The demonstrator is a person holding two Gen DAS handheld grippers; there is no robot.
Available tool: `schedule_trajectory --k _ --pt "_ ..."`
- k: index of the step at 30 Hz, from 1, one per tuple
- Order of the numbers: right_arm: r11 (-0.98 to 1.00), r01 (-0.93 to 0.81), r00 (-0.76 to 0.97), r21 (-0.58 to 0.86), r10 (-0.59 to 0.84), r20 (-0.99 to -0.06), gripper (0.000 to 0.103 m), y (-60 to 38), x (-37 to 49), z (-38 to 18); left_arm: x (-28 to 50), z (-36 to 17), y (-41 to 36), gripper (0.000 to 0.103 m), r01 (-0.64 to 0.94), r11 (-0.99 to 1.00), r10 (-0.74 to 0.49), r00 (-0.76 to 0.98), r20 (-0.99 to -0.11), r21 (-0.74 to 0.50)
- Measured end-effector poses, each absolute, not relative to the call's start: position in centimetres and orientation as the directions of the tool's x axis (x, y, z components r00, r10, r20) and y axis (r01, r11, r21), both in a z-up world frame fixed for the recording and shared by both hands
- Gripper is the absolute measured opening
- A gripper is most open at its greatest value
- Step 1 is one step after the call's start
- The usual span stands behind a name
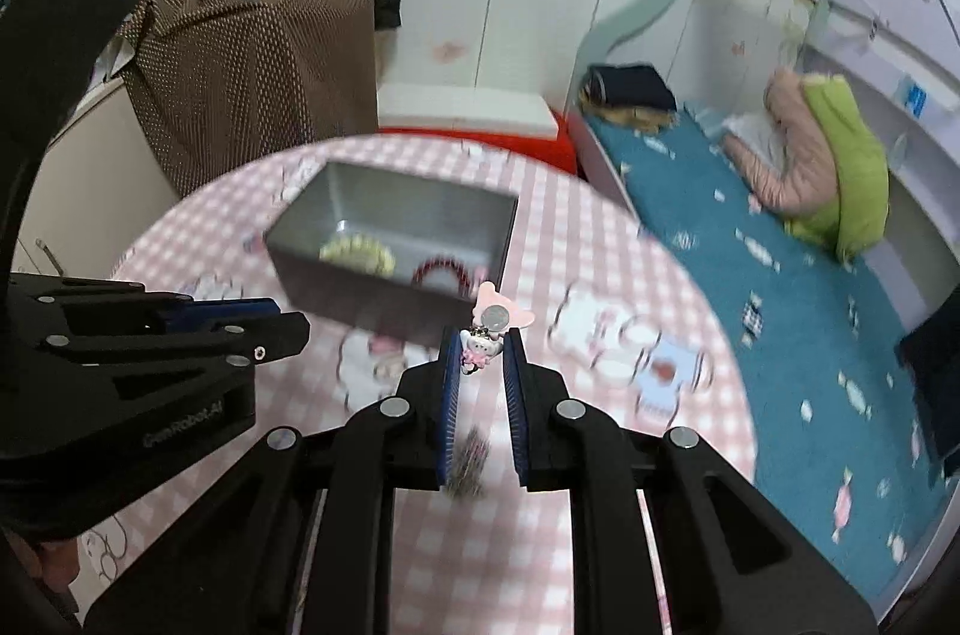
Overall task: Organize jewelry
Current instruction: 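Carry both pink pieces into the grey tray and open both grippers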
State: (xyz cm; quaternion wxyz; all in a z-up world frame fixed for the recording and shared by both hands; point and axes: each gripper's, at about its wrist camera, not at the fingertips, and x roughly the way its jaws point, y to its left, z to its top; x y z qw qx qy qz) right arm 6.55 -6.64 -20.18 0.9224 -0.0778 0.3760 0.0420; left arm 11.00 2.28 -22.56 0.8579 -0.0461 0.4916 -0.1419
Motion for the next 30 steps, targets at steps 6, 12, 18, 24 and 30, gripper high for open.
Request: schedule_trajectory --k 6,12,18,24,30 --pt "0.974 -0.186 0.735 -0.131 0.049 -0.676 0.013 -6.1 8.8 -18.8 13.3 -20.7 2.3 0.014 0.170 0.958 -0.285 0.521 -0.805 -0.229" --pt "0.964 -0.232 0.708 -0.129 0.076 -0.702 0.014 -5.9 11.5 -19.6 16.0 -20.5 2.1 0.014 0.146 0.962 -0.272 0.533 -0.801 -0.229" --pt "0.959 -0.264 0.675 -0.107 0.105 -0.730 0.014 -6.0 13.4 -20.6 17.7 -21.5 2.1 0.014 0.137 0.964 -0.264 0.530 -0.806 -0.226" --pt "0.952 -0.298 0.649 -0.072 0.147 -0.746 0.033 -6.0 14.1 -20.8 18.8 -22.4 2.1 0.020 0.108 0.968 -0.251 0.507 -0.825 -0.228" --pt "0.961 -0.261 0.644 -0.094 0.100 -0.758 0.046 -7.1 13.9 -21.3 18.7 -22.7 2.5 0.032 0.103 0.974 -0.226 0.502 -0.834 -0.202"
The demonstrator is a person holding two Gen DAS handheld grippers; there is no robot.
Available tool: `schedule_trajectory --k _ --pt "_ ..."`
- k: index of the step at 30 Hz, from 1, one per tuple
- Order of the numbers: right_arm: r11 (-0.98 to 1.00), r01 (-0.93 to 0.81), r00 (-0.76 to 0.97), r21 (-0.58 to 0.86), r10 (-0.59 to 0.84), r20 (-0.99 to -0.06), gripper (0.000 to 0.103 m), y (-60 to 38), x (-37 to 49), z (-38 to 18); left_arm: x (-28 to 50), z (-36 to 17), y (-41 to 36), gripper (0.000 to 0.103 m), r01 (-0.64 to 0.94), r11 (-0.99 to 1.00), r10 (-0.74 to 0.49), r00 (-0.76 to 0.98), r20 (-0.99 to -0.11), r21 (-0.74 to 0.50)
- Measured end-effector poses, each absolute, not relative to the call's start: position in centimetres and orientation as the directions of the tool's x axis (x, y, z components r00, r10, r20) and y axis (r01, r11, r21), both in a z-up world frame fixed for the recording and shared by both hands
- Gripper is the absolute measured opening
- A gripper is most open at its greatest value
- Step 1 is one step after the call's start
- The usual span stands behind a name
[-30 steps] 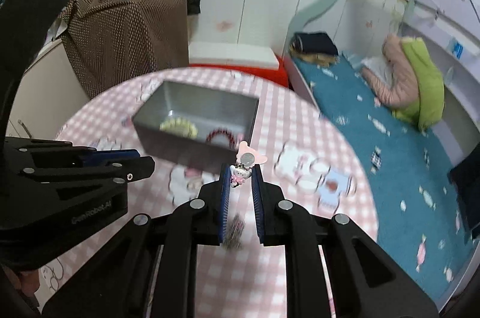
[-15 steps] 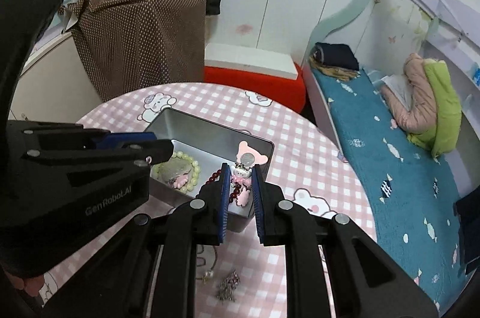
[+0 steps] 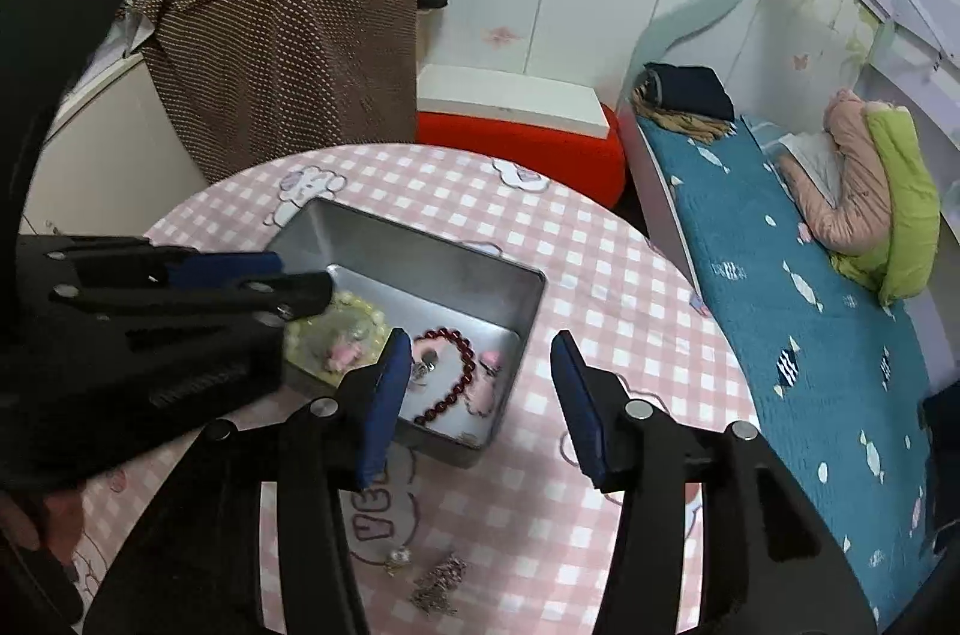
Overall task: Organize jewelry
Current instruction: 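Carry both pink pieces into the grey tray and open both grippers, then move both open grippers to the remaining silver pieces on the table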
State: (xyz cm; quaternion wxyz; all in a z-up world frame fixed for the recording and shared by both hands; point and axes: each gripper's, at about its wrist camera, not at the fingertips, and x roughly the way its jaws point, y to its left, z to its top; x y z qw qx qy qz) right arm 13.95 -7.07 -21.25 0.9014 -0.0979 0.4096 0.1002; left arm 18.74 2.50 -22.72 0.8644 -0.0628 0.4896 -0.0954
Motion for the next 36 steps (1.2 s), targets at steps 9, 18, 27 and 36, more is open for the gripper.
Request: schedule_trajectory --k 9,18,27,36 --pt "0.973 -0.205 0.642 -0.106 0.052 -0.765 0.046 -9.2 12.7 -21.5 17.3 -22.8 2.6 0.032 0.097 0.974 -0.225 0.501 -0.835 -0.205" --pt "0.980 -0.170 0.636 -0.105 0.027 -0.772 0.046 -10.8 10.4 -21.8 14.7 -22.9 1.5 0.045 0.125 0.970 -0.243 0.499 -0.832 -0.208" --pt "0.982 -0.153 0.589 -0.109 0.002 -0.808 0.046 -12.4 7.7 -23.7 11.9 -24.4 -0.1 0.052 0.174 0.966 -0.250 0.457 -0.854 -0.190" --pt "0.986 -0.137 0.546 -0.097 -0.007 -0.838 0.052 -13.9 5.6 -25.5 10.7 -27.0 -2.5 0.057 0.222 0.958 -0.256 0.386 -0.886 -0.180"
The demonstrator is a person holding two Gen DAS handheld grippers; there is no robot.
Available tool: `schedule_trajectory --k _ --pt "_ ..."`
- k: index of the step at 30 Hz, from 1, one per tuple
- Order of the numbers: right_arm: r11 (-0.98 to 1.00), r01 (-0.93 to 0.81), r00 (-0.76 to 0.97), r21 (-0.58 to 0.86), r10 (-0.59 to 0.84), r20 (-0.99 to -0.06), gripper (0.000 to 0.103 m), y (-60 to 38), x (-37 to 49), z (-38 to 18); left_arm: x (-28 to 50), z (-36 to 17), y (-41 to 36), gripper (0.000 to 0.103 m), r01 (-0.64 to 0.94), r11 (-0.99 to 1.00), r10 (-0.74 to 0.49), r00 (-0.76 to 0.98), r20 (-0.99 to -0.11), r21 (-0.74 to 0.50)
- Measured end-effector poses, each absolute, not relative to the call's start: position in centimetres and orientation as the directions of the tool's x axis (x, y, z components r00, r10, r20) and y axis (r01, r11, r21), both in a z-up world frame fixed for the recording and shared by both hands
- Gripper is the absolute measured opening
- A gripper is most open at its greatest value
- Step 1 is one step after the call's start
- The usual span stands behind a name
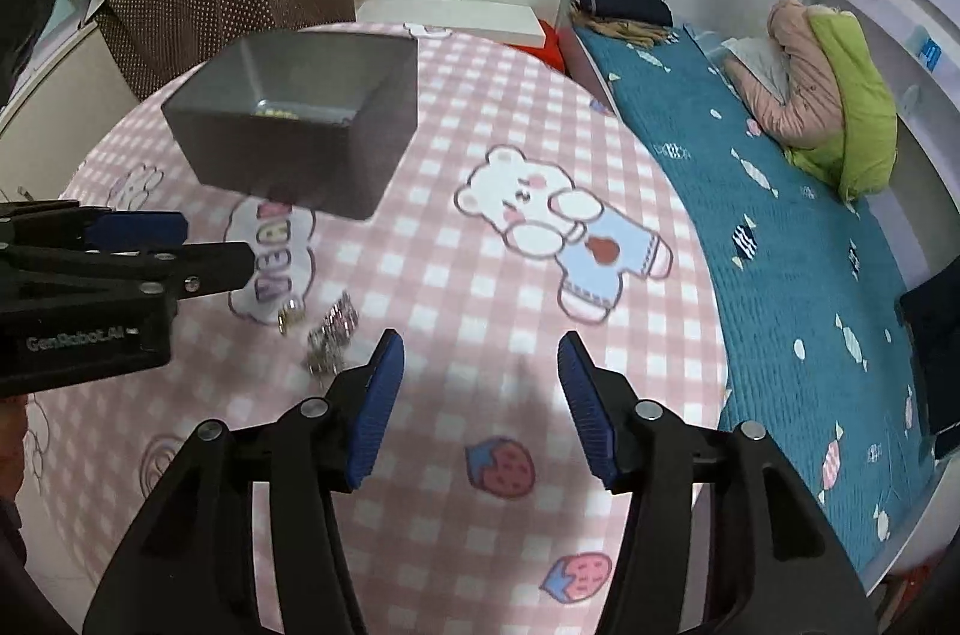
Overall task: Organize jewelry
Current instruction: 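Move both open grippers to the remaining silver pieces on the table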
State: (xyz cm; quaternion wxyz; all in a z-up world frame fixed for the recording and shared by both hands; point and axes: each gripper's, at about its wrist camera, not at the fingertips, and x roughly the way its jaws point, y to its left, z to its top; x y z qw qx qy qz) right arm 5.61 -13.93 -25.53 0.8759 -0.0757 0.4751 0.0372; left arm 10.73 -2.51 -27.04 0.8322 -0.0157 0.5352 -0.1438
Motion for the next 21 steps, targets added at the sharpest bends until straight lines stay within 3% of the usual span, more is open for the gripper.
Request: schedule_trajectory --k 11,17,21 --pt "0.988 -0.142 0.513 -0.066 0.017 -0.858 0.053 -15.0 4.6 -26.8 10.8 -29.2 -5.0 0.057 0.240 0.958 -0.241 0.376 -0.895 -0.157" --pt "0.989 -0.137 0.505 -0.052 0.025 -0.863 0.053 -15.2 4.5 -27.2 10.7 -29.5 -5.7 0.038 0.276 0.947 -0.265 0.383 -0.885 -0.164" --pt "0.991 -0.124 0.499 -0.041 0.027 -0.866 0.053 -15.4 4.4 -27.5 10.5 -30.0 -6.2 0.034 0.298 0.942 -0.263 0.381 -0.886 -0.151"
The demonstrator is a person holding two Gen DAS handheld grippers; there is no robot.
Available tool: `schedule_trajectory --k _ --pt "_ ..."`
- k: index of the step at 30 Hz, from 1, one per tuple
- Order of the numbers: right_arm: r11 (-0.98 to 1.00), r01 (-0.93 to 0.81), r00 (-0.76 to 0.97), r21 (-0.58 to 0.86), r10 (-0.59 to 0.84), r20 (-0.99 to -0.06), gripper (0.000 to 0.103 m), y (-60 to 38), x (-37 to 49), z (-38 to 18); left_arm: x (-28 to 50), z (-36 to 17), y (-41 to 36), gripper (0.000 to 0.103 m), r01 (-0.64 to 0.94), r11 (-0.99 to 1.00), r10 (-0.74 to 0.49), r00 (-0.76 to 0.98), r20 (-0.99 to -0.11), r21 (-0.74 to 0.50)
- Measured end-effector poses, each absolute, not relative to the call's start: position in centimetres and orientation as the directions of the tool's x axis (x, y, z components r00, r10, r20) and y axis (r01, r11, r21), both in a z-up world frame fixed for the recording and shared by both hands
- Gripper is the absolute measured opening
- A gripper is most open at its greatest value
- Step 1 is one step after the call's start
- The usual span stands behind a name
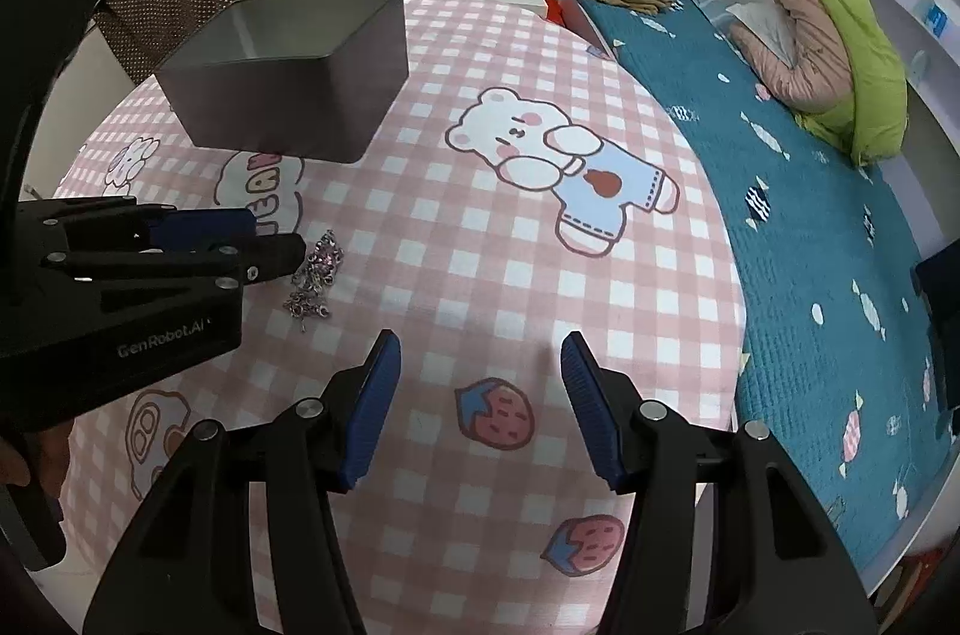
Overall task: Organize jewelry
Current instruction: 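Move both open grippers to the remaining silver pieces on the table, then grasp the pearl earring with the left gripper while the right gripper grasps the silver chain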
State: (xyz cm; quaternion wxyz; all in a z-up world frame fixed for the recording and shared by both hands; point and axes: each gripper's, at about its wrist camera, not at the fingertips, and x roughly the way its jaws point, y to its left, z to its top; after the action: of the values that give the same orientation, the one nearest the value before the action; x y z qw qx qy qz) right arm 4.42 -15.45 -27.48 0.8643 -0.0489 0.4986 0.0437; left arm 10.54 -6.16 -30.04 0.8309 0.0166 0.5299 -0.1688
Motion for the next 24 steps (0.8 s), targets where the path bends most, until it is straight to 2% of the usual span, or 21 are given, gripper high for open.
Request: schedule_trajectory --k 2,5,14,24 --pt "0.993 -0.117 0.495 -0.036 0.026 -0.869 0.053 -15.6 4.4 -27.6 10.4 -30.1 -6.4 0.032 0.307 0.941 -0.257 0.388 -0.885 -0.139" --pt "0.994 -0.110 0.490 -0.026 0.031 -0.871 0.053 -15.8 4.3 -27.8 10.4 -30.4 -6.6 0.011 0.315 0.940 -0.256 0.392 -0.884 -0.132" --pt "0.992 -0.125 0.508 -0.016 0.050 -0.860 0.053 -15.3 4.5 -27.3 10.3 -30.2 -6.5 0.011 0.325 0.938 -0.253 0.401 -0.881 -0.122" --pt "0.970 -0.242 0.533 -0.032 0.105 -0.840 0.051 -11.5 5.7 -27.3 10.6 -28.6 -3.9 0.011 0.282 0.948 -0.256 0.415 -0.873 -0.144"
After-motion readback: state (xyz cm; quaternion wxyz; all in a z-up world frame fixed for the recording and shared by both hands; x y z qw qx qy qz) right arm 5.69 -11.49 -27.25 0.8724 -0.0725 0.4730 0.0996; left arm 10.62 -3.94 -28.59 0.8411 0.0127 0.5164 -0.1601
